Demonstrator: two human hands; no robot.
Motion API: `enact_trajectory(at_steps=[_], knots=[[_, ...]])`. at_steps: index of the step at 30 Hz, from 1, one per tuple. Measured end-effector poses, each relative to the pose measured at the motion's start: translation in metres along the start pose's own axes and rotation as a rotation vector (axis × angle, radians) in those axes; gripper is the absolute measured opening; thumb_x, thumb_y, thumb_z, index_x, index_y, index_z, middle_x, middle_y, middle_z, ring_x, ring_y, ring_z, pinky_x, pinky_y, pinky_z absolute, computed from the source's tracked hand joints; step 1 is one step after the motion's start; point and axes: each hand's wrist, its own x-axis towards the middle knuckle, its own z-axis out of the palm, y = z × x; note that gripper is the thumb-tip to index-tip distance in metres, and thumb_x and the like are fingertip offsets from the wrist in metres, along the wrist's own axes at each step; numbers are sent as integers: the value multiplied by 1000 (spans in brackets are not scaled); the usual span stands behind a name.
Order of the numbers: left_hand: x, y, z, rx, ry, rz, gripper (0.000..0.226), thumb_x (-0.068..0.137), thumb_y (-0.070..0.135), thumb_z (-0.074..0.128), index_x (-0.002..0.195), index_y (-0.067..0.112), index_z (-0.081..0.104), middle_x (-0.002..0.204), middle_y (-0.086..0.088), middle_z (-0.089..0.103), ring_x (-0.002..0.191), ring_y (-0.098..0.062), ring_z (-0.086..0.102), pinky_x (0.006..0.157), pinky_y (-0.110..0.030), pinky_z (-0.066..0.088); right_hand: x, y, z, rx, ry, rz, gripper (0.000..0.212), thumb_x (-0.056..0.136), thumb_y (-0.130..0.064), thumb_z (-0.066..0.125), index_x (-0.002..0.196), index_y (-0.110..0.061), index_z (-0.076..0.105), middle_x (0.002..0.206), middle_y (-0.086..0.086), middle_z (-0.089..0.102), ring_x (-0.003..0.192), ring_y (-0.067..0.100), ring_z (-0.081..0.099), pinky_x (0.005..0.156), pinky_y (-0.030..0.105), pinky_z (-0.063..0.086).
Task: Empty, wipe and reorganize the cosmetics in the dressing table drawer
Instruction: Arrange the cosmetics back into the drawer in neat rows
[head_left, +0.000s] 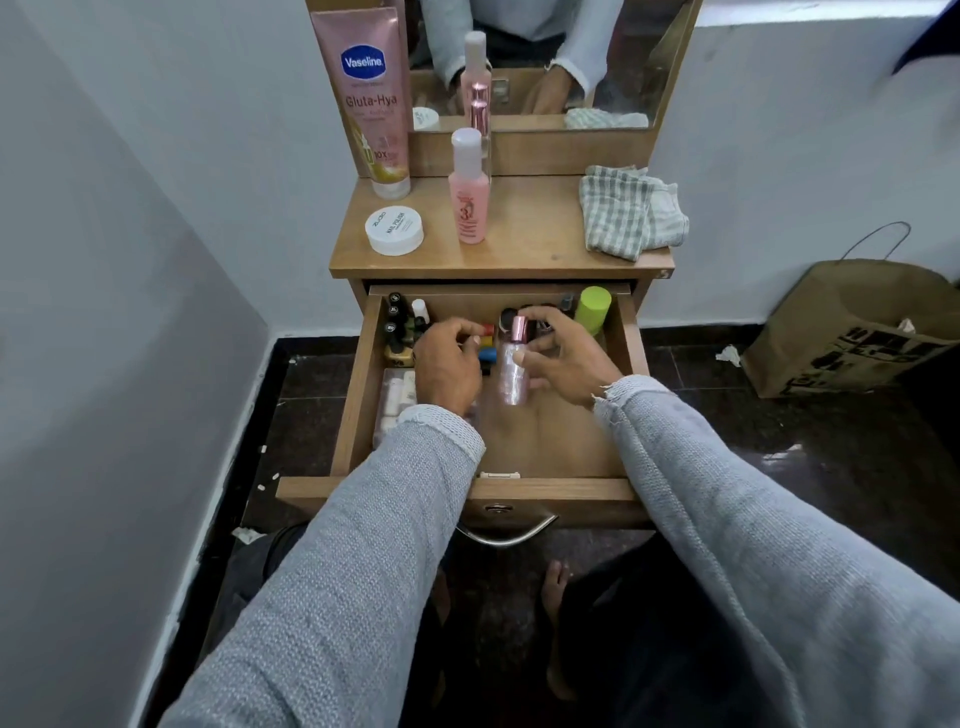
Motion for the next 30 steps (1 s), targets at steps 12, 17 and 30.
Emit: enact_trajectory(at_steps=[12, 17, 30], knots=[[-6, -3, 5, 194, -213, 75, 16, 91, 18, 67, 104, 11, 74, 102, -5, 73, 91, -18, 66, 84, -32, 53, 4, 11, 8, 133, -13, 129, 52, 91, 0, 61, 139, -11, 43, 83, 2, 60, 75, 12, 62, 72, 39, 57], [-7, -2, 5, 208, -242, 82, 14, 88, 16, 69, 100, 11, 75, 101, -4, 74, 90, -16, 66, 82, -27, 52, 8, 16, 10, 76, -13, 156, 58, 89, -2, 63, 142, -9, 41, 84, 1, 59, 78, 10, 62, 68, 34, 57], [-11, -1, 7, 247, -244, 93, 17, 87, 7, 68, 102, 11, 75, 102, -8, 73, 92, -22, 67, 85, -35, 56, 17, 22, 10, -138, -59, 78, 33, 92, -3, 60, 124, -10, 60, 79, 3, 54, 80, 22, 57, 83, 49, 56]])
